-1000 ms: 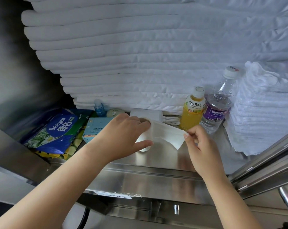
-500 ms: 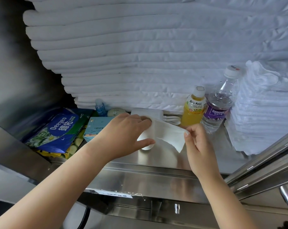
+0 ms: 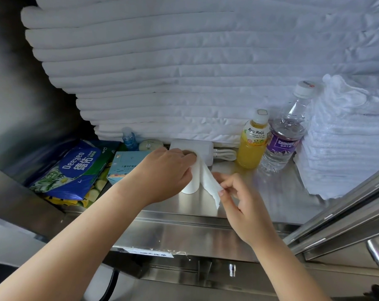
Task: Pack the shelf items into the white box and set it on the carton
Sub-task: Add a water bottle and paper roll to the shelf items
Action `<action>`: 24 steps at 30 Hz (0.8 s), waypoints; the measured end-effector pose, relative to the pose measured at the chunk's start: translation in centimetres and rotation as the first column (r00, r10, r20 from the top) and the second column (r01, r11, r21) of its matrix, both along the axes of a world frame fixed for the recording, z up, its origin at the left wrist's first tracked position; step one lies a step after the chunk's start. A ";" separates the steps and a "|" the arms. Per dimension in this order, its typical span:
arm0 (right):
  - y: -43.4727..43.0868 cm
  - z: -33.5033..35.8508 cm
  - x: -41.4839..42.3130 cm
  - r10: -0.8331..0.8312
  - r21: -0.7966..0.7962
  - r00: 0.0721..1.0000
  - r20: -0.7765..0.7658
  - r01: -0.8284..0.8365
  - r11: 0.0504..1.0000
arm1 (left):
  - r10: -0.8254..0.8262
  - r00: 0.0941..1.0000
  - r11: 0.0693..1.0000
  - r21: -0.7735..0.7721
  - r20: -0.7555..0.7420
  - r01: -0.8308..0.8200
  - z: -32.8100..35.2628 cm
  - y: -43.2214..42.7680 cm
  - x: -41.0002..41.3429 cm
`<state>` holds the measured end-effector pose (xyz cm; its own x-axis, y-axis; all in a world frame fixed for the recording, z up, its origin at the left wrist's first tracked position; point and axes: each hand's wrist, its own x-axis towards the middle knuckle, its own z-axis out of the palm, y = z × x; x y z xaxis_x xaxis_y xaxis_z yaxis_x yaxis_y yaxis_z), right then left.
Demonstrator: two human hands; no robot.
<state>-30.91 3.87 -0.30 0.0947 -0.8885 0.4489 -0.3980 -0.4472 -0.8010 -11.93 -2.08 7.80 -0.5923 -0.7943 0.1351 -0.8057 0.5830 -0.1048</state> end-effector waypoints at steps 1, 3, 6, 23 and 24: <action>0.1 -0.1 0.3 0.006 -0.004 1.000 -0.010 -0.006 1.000 | -0.004 1.000 1.000 0.009 0.001 0.004 0.0 0.0 -0.1; 0.4 -0.2 0.9 0.013 -0.031 1.000 -0.017 -0.014 0.999 | -0.007 1.000 1.000 0.025 0.010 0.007 -0.1 -0.1 -0.2; 0.5 -0.2 1.7 -0.004 -0.090 0.999 -0.041 0.001 0.996 | 0.005 1.000 0.998 0.055 -0.016 -0.004 -0.1 -0.2 -0.3; -0.1 -1.7 2.3 0.013 -0.175 0.975 -0.220 -0.052 0.983 | -0.067 0.997 0.992 0.107 -0.047 0.072 0.0 0.2 -0.2; -0.2 -1.7 2.2 0.019 -0.174 0.970 -0.241 -0.063 0.983 | -0.063 0.997 0.991 0.112 -0.048 0.069 -0.1 0.1 -0.2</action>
<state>-28.67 3.68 -2.03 0.2522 -0.7889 0.5604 -0.5450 -0.5944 -0.5913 -12.15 -1.94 7.67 -0.6393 -0.7653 0.0741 -0.7675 0.6411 0.0001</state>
